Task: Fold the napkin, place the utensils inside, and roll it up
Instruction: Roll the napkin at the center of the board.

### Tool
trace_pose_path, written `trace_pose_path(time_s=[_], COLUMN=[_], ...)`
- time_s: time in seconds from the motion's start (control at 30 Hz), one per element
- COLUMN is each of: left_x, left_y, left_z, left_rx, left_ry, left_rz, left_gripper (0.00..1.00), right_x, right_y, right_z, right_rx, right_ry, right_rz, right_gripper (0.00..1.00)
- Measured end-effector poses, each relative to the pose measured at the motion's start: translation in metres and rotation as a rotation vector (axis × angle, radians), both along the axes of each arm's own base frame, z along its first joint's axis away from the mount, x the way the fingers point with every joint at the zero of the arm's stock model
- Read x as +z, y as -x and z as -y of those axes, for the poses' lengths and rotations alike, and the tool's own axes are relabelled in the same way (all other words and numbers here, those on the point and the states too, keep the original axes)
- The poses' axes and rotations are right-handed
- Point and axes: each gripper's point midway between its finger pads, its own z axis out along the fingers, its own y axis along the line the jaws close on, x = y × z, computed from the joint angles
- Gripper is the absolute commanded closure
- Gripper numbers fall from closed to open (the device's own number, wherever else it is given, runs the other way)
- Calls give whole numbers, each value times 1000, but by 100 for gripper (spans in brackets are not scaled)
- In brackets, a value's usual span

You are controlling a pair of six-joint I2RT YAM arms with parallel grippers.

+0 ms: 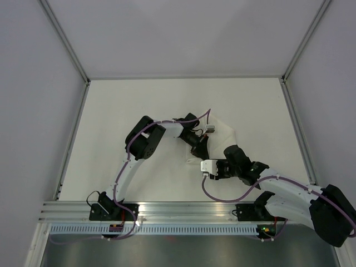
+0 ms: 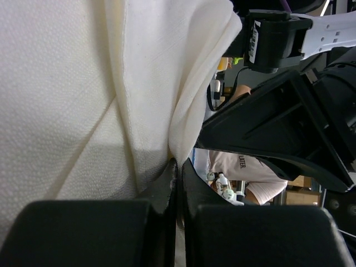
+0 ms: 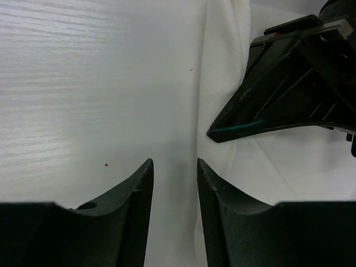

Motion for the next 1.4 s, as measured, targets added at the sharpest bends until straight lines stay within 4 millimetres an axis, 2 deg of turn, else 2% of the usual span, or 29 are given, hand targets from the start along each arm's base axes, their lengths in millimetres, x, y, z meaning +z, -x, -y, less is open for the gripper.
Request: trace_pose_path(time_s=[0.2, 0.6, 1.0, 1.2, 1.4], left_x=[0, 0, 0, 1, 1], left_y=[0, 0, 0, 1, 1], left_z=[0, 0, -1, -2, -3], left_rx=[1, 1, -2, -2, -2], left_ry=[0, 0, 6, 12, 17], left_rz=[-1, -1, -5, -10, -15], left_gripper=[98, 98, 98, 98, 98], right_x=[-19, 0, -17, -14, 4], right_y=[-5, -22, -22, -23, -24], right_z=[9, 4, 4, 2, -10], right_rx=[-39, -70, -52, -50, -5], right_ry=[38, -12, 29, 26, 0], right_rz=[24, 130, 103, 103, 77], right_gripper=[56, 53, 54, 51, 46])
